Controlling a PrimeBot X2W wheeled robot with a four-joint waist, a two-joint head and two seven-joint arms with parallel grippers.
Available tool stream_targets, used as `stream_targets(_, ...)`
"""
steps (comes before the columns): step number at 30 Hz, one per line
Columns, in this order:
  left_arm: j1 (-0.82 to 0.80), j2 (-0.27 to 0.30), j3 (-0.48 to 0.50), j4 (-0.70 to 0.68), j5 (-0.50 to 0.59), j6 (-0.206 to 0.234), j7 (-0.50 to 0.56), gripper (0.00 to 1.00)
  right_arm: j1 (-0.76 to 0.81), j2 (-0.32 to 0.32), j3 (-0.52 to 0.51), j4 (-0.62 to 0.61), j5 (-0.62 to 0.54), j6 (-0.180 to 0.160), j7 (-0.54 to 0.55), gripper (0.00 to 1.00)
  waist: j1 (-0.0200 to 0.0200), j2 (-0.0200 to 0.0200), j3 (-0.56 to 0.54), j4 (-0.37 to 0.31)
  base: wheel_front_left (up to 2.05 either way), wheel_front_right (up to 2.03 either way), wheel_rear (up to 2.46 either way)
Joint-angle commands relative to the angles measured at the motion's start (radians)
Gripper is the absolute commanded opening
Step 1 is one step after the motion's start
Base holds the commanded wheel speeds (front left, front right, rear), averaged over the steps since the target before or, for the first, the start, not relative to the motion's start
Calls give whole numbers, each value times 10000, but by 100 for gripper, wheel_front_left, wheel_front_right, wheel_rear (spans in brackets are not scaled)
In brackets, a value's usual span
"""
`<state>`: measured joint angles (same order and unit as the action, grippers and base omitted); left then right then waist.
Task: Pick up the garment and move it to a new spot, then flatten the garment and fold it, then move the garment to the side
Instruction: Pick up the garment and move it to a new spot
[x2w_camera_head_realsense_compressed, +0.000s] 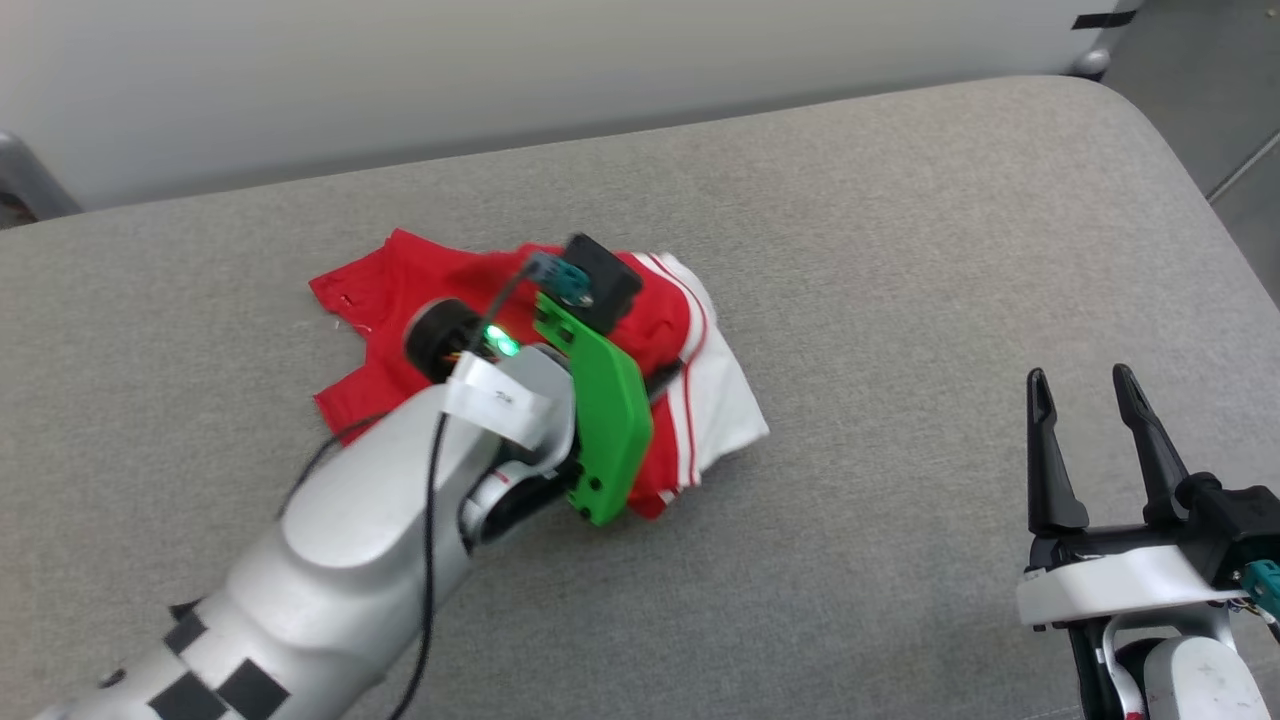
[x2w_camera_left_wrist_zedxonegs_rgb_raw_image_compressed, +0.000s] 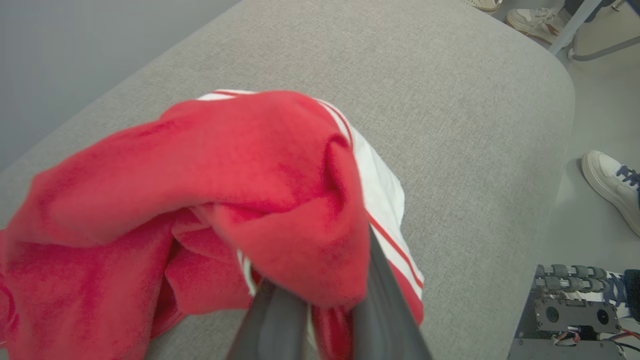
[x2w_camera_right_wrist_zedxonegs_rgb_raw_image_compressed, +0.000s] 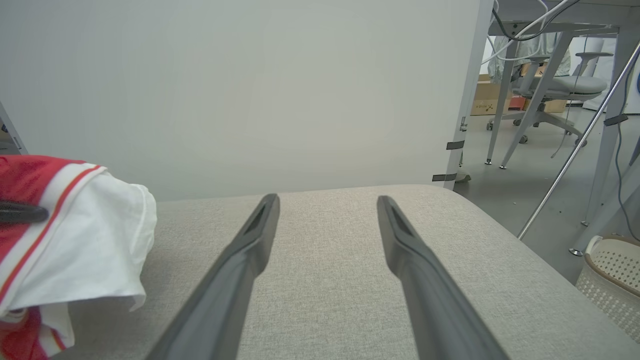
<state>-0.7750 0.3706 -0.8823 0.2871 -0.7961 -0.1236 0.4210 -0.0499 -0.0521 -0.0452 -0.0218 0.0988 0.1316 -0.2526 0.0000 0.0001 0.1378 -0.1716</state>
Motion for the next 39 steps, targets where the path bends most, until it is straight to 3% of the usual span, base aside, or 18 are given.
stream_targets(1,153,-318,-195,225,-175,-60,4,0,-181,16,-31,-63,61,-9,-92,100,0,-1,358,-497,0,0,0)
stream_targets(3,211,-805,-477,713,-270,-63,-41,0,-243,17,-23,-87,130,-9,-92,100,0,-1,489,-651,0,0,0)
stream_targets(4,225,-993,-582,961,-254,-64,-114,13,-271,17,-2,-97,159,-9,-92,100,0,-1,548,-713,0,0,0)
stream_targets(5,227,-1204,-689,1306,-168,-62,-278,100,-292,17,13,-102,194,-9,-92,100,0,-1,606,-770,0,0,0)
stream_targets(12,329,-2334,-928,3183,42,-52,-1596,100,-296,17,98,-26,299,-9,-92,100,0,-1,756,-729,0,0,0)
stream_targets(22,278,-2586,-779,3484,-320,-67,-3464,100,-35,18,-92,149,-32,-9,-92,100,0,-1,-65,507,0,0,0)
stream_targets(29,425,-1954,-264,2761,-763,-31,-4167,100,256,18,-247,264,-243,-9,-92,100,0,-1,-697,1539,0,0,0)
stream_targets(39,1921,-146,1256,762,-990,912,-6240,100,588,18,-361,259,-313,-9,-92,100,0,-1,-971,2431,0,0,0)
